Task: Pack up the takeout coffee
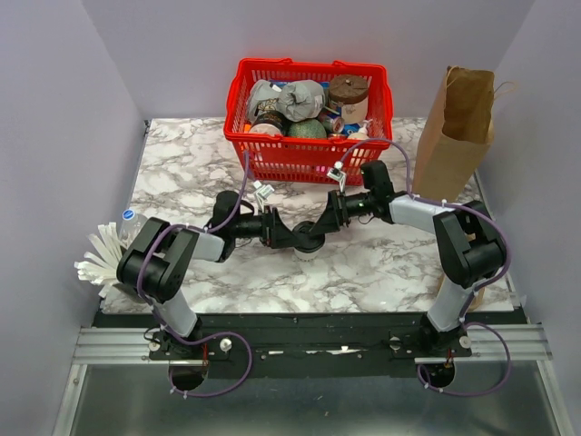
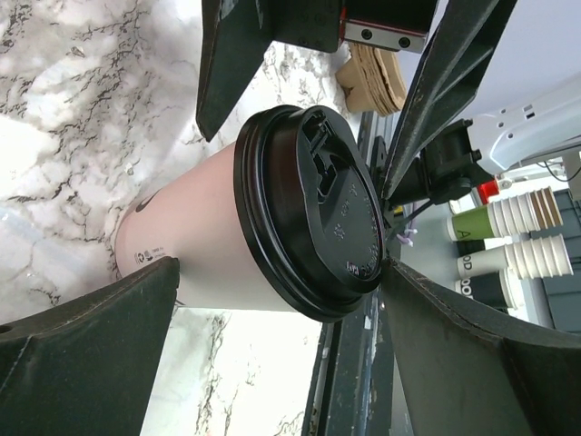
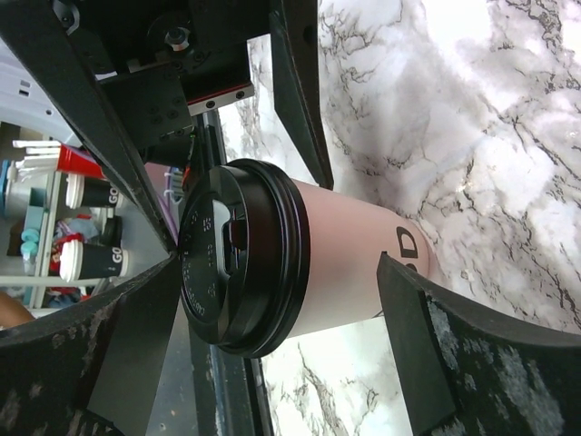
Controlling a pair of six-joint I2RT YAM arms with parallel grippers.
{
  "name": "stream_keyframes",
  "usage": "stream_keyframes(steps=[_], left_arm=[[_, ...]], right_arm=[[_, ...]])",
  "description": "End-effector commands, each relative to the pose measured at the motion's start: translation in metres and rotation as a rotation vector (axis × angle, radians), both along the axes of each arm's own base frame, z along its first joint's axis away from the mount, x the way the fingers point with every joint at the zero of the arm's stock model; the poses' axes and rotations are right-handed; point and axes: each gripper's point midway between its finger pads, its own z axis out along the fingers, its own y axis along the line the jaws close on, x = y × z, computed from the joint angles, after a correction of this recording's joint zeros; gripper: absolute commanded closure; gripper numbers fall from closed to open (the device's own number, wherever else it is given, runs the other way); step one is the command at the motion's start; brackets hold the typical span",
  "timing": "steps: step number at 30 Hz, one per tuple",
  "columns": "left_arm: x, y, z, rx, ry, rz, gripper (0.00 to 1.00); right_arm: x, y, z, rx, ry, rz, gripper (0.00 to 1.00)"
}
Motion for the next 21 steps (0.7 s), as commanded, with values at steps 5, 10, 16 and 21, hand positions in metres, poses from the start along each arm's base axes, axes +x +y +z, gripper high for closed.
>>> stream_keyframes(steps=[5, 10, 16, 21], left_arm=[[0.001, -0.003, -0.019, 0.018, -0.035, -0.008, 0.02], [-0.001, 0.0, -0.037, 0.051, -0.062, -0.002, 0.02], [0.003, 0.006, -0.065, 0.136, -0.067, 0.011, 0.02], [-0.003, 0.008, -0.081, 0.151, -0.041, 0.0, 0.02]], right_arm=[[-0.003, 0.002, -0.019, -0.014, 0.049, -0.012, 0.07], [-0.003, 0.002, -0.026, -0.017, 0.071, -0.008, 0.08], [-0.005, 0.003, -0.031, -0.012, 0.097, 0.003, 0.11], [-0.011, 0.004, -0.034, 0.017, 0.137, 0.023, 0.12]])
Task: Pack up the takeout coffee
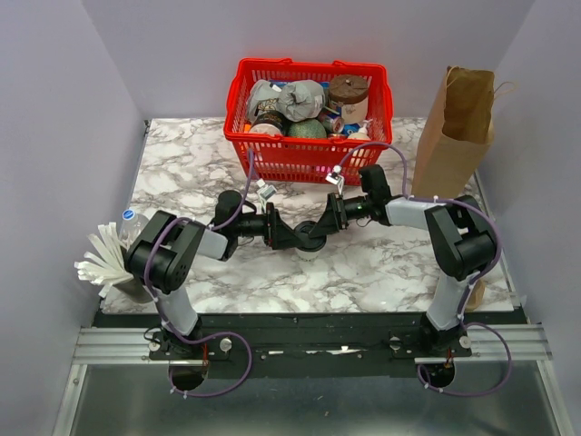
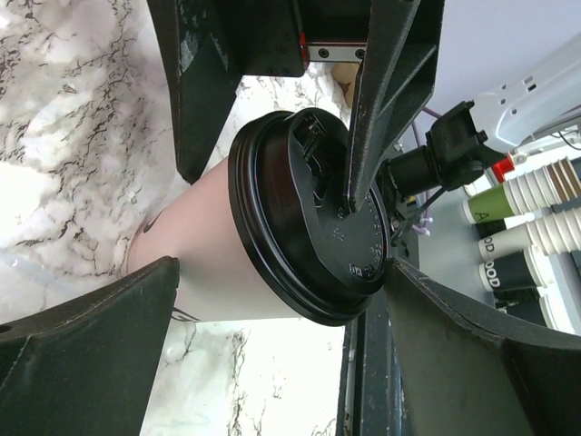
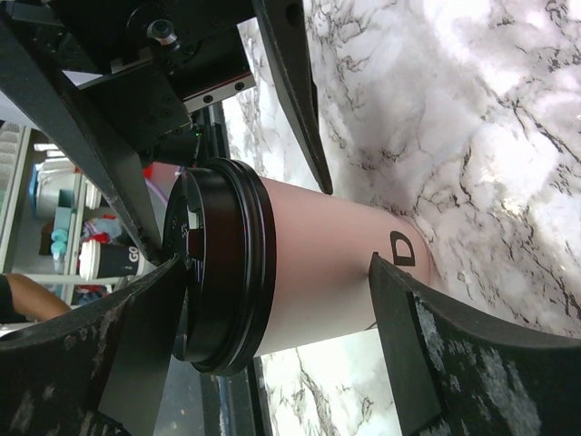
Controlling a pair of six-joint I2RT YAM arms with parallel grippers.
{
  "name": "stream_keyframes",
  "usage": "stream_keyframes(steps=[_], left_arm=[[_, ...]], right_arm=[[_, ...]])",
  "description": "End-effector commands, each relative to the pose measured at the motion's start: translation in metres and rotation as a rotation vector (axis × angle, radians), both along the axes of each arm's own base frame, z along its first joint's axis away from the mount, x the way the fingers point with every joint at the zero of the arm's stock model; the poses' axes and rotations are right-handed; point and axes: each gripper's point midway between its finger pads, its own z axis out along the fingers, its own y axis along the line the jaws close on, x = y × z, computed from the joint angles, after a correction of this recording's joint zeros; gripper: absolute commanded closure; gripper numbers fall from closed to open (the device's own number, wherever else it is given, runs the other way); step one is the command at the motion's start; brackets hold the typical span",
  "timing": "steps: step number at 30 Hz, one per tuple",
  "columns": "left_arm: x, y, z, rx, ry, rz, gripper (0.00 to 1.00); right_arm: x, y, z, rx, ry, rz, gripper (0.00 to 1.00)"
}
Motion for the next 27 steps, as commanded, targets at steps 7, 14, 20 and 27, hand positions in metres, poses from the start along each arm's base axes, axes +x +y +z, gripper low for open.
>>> stream_keyframes(steps=[7, 14, 20, 27], left_arm=[[-0.014, 0.002, -0.059, -0.022, 0.11, -0.006, 0.02], [-0.007, -0.001, -0.061, -0.047, 0.115, 0.012, 0.02], [-0.002, -0.004, -0.011, -0.103, 0.036, -0.016, 0.01], [0.01, -0.004, 0.017, -0.015, 0.005, -0.032, 0.01]], right_arm=[[-0.012, 0.002, -0.007, 0.045, 0.095, 0.032, 0.08], [-0.012, 0.002, -0.006, 0.042, 0.078, 0.045, 0.08], [-0.012, 0.003, 0.011, 0.065, 0.048, 0.069, 0.07], [-0.002, -0.006, 0.033, 0.046, -0.061, 0.056, 0.03]])
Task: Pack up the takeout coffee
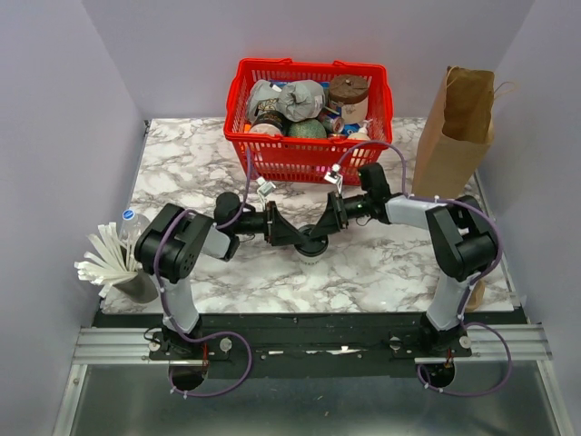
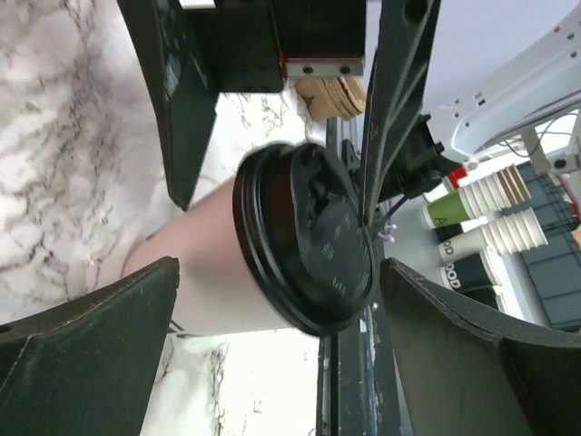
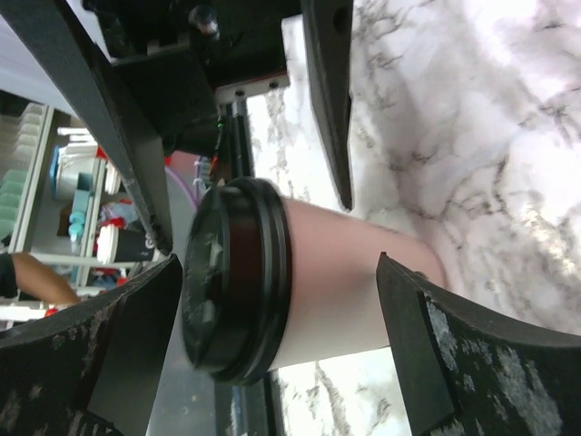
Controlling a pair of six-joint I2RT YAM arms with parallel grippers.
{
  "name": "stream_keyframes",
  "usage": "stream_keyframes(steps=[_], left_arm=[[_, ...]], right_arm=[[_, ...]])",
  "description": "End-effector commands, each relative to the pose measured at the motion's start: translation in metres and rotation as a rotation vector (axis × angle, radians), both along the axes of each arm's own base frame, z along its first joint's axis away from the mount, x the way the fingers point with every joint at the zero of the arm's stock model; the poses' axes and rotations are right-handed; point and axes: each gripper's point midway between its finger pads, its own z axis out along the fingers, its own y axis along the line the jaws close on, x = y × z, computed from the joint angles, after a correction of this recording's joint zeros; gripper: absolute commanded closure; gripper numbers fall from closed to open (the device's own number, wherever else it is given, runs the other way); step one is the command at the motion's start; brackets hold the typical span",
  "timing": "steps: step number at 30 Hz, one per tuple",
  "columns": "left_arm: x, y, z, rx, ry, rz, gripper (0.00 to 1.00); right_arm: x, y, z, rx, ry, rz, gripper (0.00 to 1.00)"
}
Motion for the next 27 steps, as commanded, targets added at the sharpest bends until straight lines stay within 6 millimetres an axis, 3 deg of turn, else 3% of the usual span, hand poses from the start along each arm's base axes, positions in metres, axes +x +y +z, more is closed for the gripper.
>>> stream_keyframes(steps=[1, 6, 11, 13, 16, 19, 23, 24, 27], left_arm=[[0.016, 0.003, -0.002, 0.142, -0.055, 0.039, 0.02], [0.03, 0.022, -0.015, 0.35, -0.15, 0.072, 0.02], [0.053, 0.031, 0.018, 0.428, -0.322, 0.1, 0.02], [0.056, 0.034, 0.034, 0.454, -0.402, 0.081, 0.02], [0.048, 0.037, 0.046, 0.475, -0.433, 0.024, 0.02], [0.037, 0.043, 0.047, 0.497, -0.48, -0.021, 0.02], [0.033, 0.054, 0.044, 0.542, -0.521, 0.015, 0.02], [0.032, 0.055, 0.048, 0.541, -0.519, 0.032, 0.02], [0.025, 0.063, 0.051, 0.564, -0.517, 0.049, 0.02]], right_arm=[[0.001, -0.01, 0.022, -0.013, -0.076, 0.007, 0.03], [0.024, -0.021, 0.028, -0.065, -0.186, -0.059, 0.02], [0.033, -0.034, 0.047, -0.16, -0.396, -0.06, 0.02], [0.041, -0.042, 0.059, -0.205, -0.572, -0.046, 0.02], [0.027, -0.055, 0.064, -0.238, -0.711, 0.058, 0.01], [0.015, -0.063, 0.057, -0.29, -0.764, 0.145, 0.0], [-0.001, -0.062, 0.032, -0.348, -0.818, 0.255, 0.0], [-0.004, -0.066, 0.017, -0.395, -0.82, 0.273, 0.0], [-0.008, -0.058, 0.0, -0.442, -0.828, 0.287, 0.0]])
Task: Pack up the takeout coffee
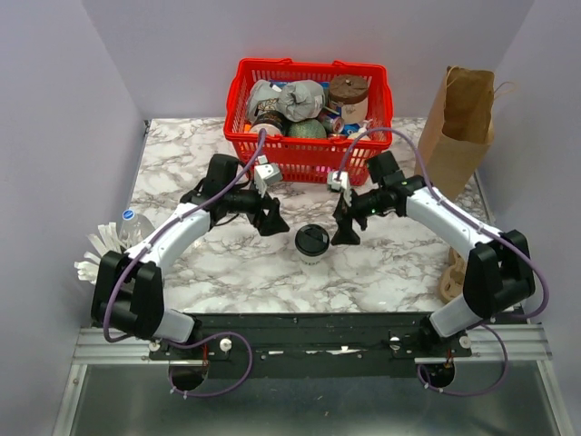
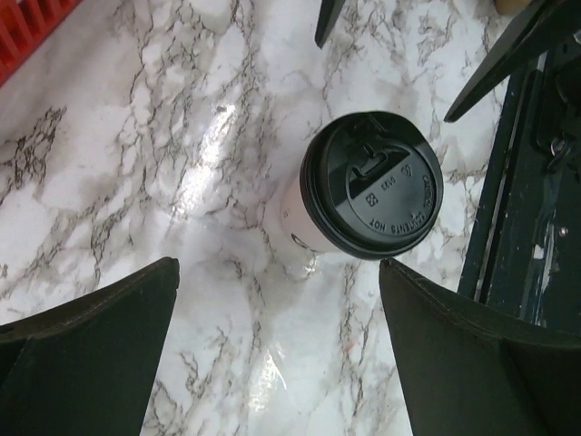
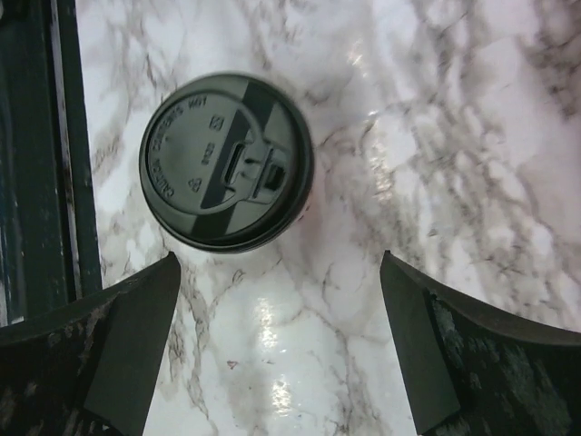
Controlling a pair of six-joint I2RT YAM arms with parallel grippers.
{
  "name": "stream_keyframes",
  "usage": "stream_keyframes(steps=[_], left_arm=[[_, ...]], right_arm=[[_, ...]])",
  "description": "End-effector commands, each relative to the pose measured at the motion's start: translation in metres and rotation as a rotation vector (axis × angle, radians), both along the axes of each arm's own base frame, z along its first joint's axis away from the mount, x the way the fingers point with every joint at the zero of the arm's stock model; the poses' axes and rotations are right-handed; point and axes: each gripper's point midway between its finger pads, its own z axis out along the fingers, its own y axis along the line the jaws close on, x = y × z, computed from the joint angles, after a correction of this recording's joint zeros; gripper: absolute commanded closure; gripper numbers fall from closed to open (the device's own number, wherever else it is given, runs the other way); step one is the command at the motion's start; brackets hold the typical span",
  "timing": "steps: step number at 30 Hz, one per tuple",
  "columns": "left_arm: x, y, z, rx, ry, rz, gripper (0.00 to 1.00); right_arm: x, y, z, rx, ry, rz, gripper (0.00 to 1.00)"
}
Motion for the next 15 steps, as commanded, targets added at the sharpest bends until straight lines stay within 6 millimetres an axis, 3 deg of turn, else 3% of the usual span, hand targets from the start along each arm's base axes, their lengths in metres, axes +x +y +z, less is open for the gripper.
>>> stream_keyframes(steps=[1, 5, 10, 15], left_arm=[[-0.011, 0.019, -0.001, 0.073, -0.035, 0.032, 0.02], [-0.006, 0.035, 0.007, 0.121, -0.085, 0.118, 0.01], [0.006, 0.056, 0.033, 0.09, -0.125, 0.253, 0.02], [0.02, 0.084, 0.062, 0.049, -0.149, 0.403, 0.02]], right_arm=[[-0.013, -0.004, -0.042, -0.154, -0.027, 0.036, 0.0], [-0.015, 0.009, -0.053, -0.166, 0.039, -0.024, 0.0], [-0.018, 0.022, -0.067, -0.173, 0.059, -0.005, 0.0], [-0.007, 0.037, -0.076, -0.206, 0.07, -0.046, 0.0]])
